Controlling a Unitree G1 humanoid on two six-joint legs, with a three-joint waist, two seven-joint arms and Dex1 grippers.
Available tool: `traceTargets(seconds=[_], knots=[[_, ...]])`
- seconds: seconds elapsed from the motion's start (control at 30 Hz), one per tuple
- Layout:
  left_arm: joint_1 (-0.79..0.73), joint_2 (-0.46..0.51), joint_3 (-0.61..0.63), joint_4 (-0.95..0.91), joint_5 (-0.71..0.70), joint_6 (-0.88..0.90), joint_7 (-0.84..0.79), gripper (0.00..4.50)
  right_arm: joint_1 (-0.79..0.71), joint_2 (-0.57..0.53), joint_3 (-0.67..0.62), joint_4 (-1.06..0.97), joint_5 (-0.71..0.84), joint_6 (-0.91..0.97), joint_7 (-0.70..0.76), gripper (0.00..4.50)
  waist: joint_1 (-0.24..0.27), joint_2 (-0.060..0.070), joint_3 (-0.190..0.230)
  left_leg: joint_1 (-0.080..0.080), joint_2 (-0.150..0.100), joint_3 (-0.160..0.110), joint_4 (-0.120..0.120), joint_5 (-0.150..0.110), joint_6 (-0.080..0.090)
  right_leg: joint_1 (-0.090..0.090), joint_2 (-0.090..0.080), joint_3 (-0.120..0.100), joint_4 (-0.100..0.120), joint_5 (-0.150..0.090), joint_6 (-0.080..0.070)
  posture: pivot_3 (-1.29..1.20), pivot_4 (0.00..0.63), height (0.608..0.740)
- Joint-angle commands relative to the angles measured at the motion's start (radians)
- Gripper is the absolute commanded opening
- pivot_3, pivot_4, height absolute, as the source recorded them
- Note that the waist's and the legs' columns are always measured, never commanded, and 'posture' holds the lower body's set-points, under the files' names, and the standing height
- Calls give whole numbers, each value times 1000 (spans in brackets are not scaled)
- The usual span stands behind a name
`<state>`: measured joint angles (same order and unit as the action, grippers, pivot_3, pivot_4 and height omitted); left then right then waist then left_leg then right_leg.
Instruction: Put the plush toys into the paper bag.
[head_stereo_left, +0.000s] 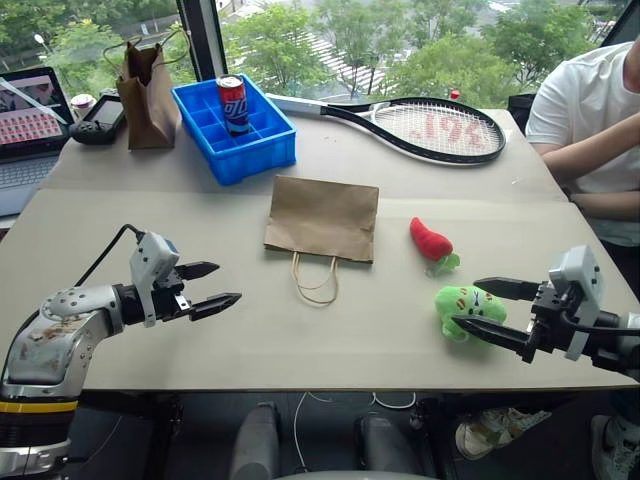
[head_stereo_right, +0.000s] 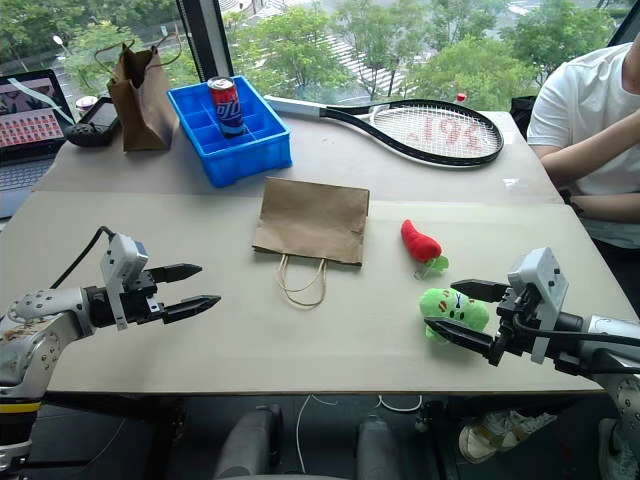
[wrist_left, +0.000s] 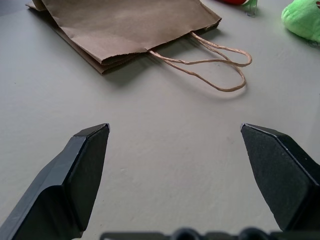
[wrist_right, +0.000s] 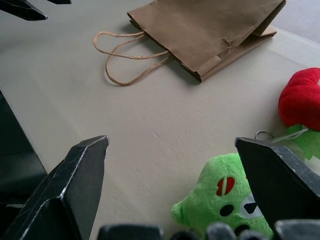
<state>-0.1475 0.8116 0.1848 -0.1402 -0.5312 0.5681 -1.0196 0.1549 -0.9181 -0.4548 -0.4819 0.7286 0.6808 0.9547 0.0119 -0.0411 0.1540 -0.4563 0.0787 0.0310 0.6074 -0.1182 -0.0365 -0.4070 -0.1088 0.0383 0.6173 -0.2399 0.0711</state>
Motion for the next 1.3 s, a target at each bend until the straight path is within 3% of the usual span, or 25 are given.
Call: traceTargets(seconds=[0.03, 0.17, 0.3, 0.53, 0.87, 0.97, 1.3], knots=[[-69, 41, 4, 8, -28, -6, -73, 4500, -9, -28, -46, -48, 29, 9, 9, 4492, 0, 0, 0, 0, 0, 0, 0, 0, 0, 0, 0, 0, 0, 0, 0, 0, 150, 740], [-263, 91, -81, 71, -22, -86, -288, 4500, -71, -120, -18, -155, 128, 97, 30, 4492, 5, 0, 1, -3, 0, 0, 1, 0, 0, -5, 0, 0, 3, 0, -1, 0, 150, 740], [-440, 62, -261, 225, 165, -301, -402, 4500, -187, -181, 72, -240, 205, 180, -34, 4492, 3, 4, 0, -1, 0, 0, 1, 0, 0, -5, 0, 0, 0, 1, -1, 0, 150, 740], [-687, -106, -463, 649, 438, -761, -444, 4500, -349, -127, 198, -304, 244, 243, -242, 4492, 2, 1, 1, -6, -1, 0, 2, 5, 9, -2, 1, 0, -2, 4, -5, 0, 150, 740], [-845, -320, -504, 1069, 552, -1039, -418, 4500, -299, -109, 201, -336, 208, 309, -415, 4492, 6, 0, 1, -15, -2, -2, 6, 5, 11, -10, 1, 1, 4, 6, 3, 0, 150, 740], [-877, -352, -488, 1137, 558, -1055, -411, 3755, -279, -105, 186, -337, 202, 314, -440, 4500, 5, 0, 1, -19, -2, -3, 9, 6, 12, -15, 1, 1, 11, 6, 4, 0, 150, 740], [-921, -379, -392, 1137, 460, -872, -559, 15, -211, -87, 205, -339, 149, 290, -456, 4500, -1, 0, 1, -19, -2, -5, 10, 7, 14, -15, 2, 1, 13, 6, 4, 0, 150, 740]])
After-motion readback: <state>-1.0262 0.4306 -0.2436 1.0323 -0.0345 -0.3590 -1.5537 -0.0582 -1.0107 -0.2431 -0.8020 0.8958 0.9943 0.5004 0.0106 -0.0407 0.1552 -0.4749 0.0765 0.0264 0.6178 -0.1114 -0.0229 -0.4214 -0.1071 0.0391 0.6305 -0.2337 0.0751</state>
